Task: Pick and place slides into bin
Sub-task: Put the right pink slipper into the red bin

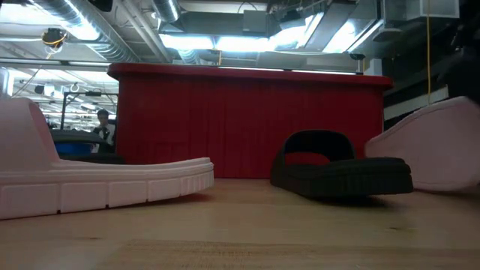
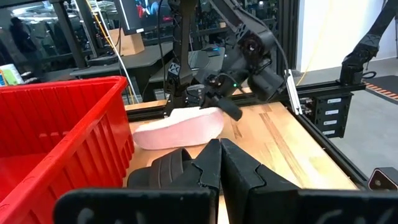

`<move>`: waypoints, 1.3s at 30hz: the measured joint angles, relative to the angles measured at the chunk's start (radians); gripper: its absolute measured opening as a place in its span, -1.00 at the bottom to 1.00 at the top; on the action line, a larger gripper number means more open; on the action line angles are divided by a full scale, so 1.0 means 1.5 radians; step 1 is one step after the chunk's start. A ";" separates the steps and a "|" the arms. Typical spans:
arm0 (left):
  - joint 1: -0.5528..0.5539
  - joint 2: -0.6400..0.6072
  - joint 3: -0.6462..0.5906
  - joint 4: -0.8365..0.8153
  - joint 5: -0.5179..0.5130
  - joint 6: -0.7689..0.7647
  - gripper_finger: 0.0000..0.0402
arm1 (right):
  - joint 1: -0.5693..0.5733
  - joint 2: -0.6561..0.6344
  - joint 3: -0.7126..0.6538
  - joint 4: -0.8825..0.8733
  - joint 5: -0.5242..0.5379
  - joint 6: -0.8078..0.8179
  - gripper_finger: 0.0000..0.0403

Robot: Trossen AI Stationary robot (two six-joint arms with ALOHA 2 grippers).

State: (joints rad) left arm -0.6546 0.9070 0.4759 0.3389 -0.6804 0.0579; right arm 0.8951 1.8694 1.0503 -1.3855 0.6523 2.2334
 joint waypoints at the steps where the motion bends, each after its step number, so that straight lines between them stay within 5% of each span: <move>1: 0.000 0.000 0.000 0.000 0.000 -0.004 -0.99 | 0.005 0.000 0.012 -0.001 -0.010 -0.008 -0.94; 10: 0.000 0.000 0.000 0.001 0.000 -0.007 -0.99 | 0.041 0.000 0.115 -0.068 -0.027 -0.017 -0.94; 23: 0.000 0.000 -0.001 0.053 0.000 -0.014 -0.99 | 0.043 0.000 0.229 -0.123 -0.023 -0.183 -0.94; 39: 0.000 0.000 -0.001 0.071 0.000 -0.013 -0.99 | 0.017 0.000 0.244 -0.124 0.059 -0.260 -0.94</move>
State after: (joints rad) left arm -0.6544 0.9070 0.4751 0.4459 -0.6804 0.0387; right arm 0.9205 1.8690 1.4162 -1.5713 0.7402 1.8430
